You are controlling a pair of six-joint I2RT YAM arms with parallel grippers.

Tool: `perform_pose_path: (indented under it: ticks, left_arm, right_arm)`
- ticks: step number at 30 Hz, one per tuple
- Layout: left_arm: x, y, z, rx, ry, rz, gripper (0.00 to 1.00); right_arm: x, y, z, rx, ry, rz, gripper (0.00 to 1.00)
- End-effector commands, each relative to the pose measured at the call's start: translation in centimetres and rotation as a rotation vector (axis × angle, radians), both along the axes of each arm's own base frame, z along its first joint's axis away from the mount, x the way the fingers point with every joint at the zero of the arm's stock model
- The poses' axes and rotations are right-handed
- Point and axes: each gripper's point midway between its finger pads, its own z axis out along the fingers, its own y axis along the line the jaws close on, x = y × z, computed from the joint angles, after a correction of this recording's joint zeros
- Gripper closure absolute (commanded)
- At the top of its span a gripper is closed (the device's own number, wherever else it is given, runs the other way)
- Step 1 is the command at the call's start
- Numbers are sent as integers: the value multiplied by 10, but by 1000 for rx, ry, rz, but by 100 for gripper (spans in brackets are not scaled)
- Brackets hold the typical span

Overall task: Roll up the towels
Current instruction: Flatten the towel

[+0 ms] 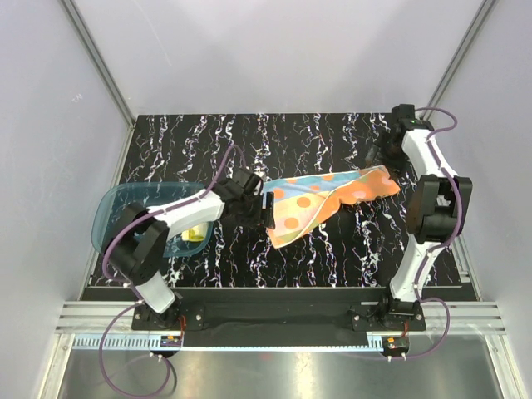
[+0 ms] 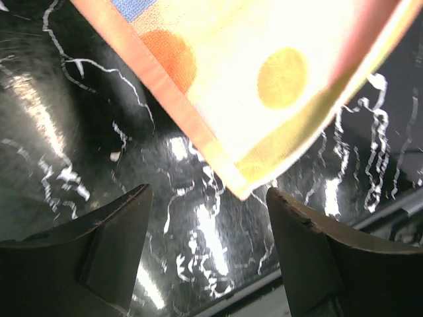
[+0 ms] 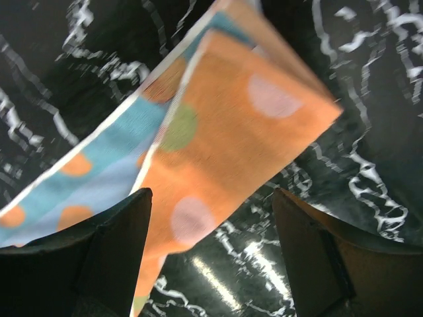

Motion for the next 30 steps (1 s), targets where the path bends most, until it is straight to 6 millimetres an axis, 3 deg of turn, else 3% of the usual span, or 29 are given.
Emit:
perform_pose_path:
  ticks: [1, 2, 4, 5, 6, 11, 14, 21, 25, 28, 30]
  left_arm:
    - [18, -16, 0, -17, -47, 24, 26]
    - [16, -17, -3, -15, -42, 25, 26]
    - [11, -17, -9, -9, -41, 24, 26]
    - [6, -18, -11, -6, -40, 14, 26]
    - [1, -14, -18, 7, -31, 16, 26]
    - [-13, -17, -27, -12, -20, -5, 26]
    - [-19, -21, -31, -26, -18, -20, 27]
    - [-23, -24, -39, -26, -12, -45, 26]
    - [-23, -27, -45, -30, -3, -48, 27]
    - [-24, -26, -50, -25, 6, -45, 27]
    - [-24, -26, -52, -21, 10, -44, 27]
  right_arm:
    - [8, -34, 1, -100, 35, -27, 20]
    - [17, -38, 8, -111, 14, -35, 20]
    - [26, -45, -2, -120, 38, -43, 20]
    - [34, -48, 6, -125, 23, -52, 20]
    - [38, -51, -9, -128, 57, -54, 22]
    - [59, -57, -23, -133, 79, -73, 30]
    - [65, -55, -48, -117, 113, -73, 32]
    - [68, -49, -79, -85, 152, -74, 36]
    - [64, -49, -87, -87, 165, -74, 52]
    - [62, -51, -85, -99, 165, -80, 58]
    - [62, -52, -77, -106, 153, -87, 54]
